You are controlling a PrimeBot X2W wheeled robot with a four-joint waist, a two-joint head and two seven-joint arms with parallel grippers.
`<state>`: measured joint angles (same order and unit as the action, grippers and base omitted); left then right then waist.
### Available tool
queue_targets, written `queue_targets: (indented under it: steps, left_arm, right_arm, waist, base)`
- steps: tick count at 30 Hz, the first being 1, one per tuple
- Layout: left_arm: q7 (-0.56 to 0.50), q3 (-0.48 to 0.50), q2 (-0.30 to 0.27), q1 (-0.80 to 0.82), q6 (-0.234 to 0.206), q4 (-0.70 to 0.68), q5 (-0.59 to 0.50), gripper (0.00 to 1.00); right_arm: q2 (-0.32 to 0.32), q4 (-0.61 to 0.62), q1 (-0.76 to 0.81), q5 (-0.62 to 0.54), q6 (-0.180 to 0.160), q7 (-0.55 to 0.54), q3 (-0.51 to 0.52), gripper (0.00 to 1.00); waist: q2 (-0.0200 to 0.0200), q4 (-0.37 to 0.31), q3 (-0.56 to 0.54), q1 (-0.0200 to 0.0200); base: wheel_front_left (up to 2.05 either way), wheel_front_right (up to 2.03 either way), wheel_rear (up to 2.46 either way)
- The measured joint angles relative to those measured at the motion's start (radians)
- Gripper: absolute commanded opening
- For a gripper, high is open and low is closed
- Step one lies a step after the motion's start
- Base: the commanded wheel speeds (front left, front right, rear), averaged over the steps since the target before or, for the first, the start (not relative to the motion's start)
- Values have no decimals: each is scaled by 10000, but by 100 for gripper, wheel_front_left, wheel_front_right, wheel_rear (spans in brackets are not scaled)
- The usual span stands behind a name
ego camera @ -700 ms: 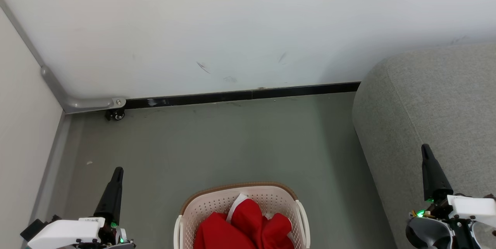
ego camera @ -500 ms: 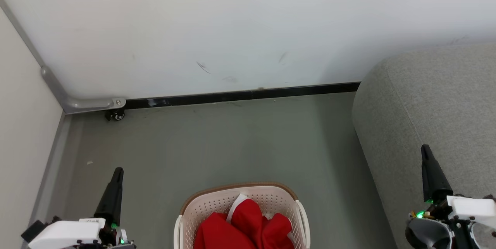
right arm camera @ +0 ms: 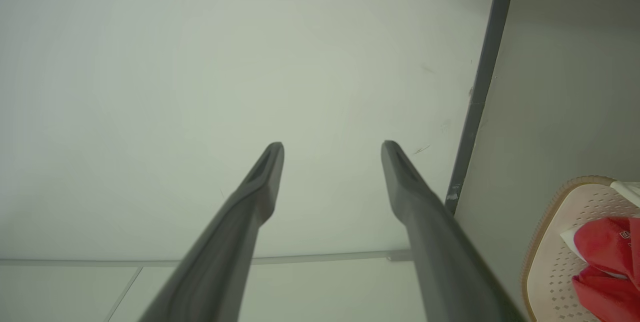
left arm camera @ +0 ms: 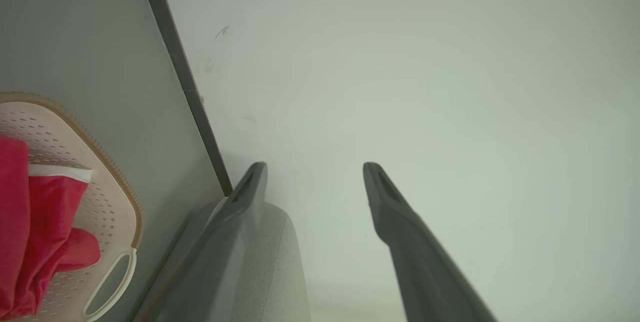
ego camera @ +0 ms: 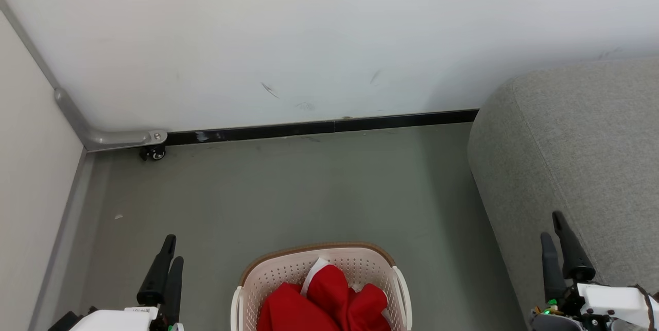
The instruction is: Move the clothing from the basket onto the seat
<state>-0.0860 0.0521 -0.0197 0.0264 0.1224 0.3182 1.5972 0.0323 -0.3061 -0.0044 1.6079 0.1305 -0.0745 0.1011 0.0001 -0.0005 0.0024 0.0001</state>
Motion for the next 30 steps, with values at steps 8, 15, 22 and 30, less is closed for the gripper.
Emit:
queue_targets:
  steps: [8,15,22,30]
  left_arm:
    - [343,-324,-13,0,-2,-127,-211,100]
    - [569,-579,-35,0,-17,-234,-729,100]
    - [828,-773,-44,0,-107,-337,-1476,100]
    - [1137,-918,-94,1,-263,-589,-2761,100]
  right_arm:
    - [2,58,4,-399,0,276,-244,100]
    - [4,69,7,-1005,0,573,-453,100]
    - [29,69,7,-1883,0,782,-587,100]
    - [136,144,5,-3306,0,1099,-677,100]
  waist:
    - [0,0,-28,5]
    - [0,8,-74,44]
    - [0,15,-140,107]
    - [0,13,-229,163]
  base:
    - [0,0,0]
    - [0,0,0]
    - [0,0,0]
    - [0,0,0]
